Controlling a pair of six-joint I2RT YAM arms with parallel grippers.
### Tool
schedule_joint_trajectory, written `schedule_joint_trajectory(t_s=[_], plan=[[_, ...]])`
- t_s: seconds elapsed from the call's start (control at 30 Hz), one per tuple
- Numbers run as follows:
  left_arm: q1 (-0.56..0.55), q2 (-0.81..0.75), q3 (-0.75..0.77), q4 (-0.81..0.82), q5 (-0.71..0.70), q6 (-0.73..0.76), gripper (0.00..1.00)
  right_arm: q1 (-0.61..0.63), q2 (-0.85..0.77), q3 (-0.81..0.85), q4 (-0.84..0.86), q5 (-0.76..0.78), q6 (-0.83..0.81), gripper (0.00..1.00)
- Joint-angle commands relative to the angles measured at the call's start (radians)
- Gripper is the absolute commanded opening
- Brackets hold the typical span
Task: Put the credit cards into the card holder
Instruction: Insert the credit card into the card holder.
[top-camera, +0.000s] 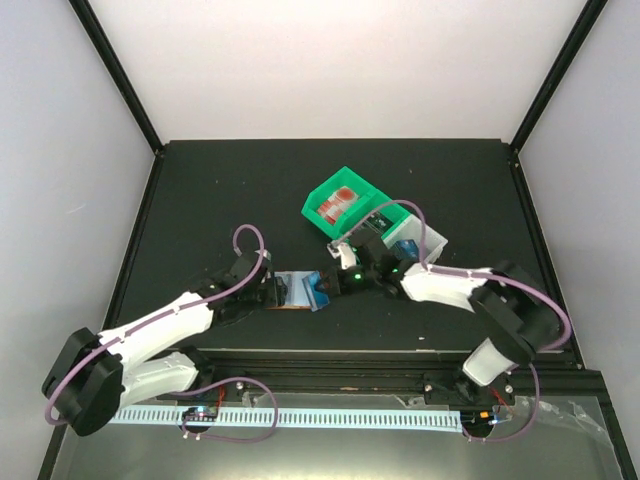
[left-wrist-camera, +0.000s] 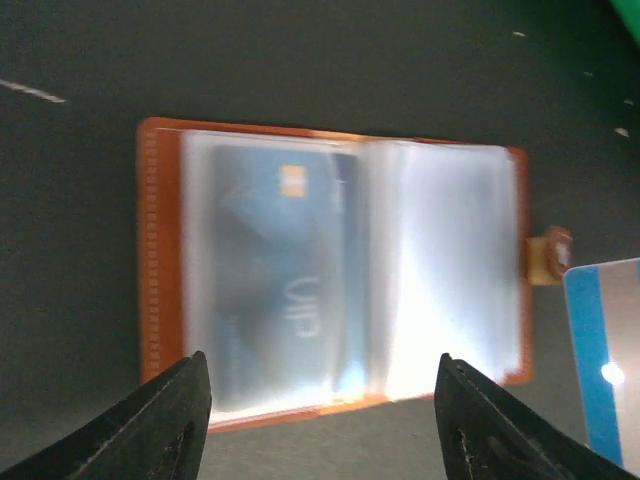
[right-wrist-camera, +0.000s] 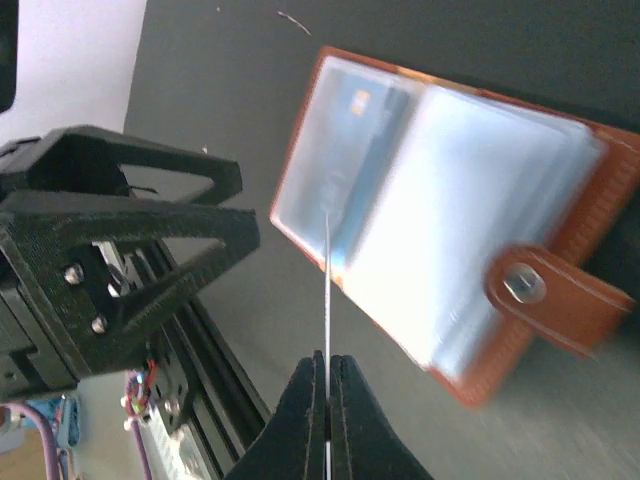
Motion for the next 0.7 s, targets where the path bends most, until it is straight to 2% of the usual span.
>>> schedule_joint_trajectory(t_s=[0.0,0.27,0.4,0.67], plan=[[0.047,0.029,0.006,-0.046,-0.058,-0.044,0.59,0.037,0.121,0.083,0.174,-0.012,0.153,0.01],[0.134,0.092,-0.016,0.017,0.007,-0.014,0.41,0.044,0.281,0.129,0.265,0.037,0.303,0.01],[0.142,0.135,-0.027,0.046,0.045,-0.007,0.38,0.054,0.307,0.127,0.288,0.082,0.327,0.01],[0.146,0.183,-0.047,0.058,0.031,-0.029,0.32,0.059,0.37,0.168,0.306,0.106,0.379,0.01]])
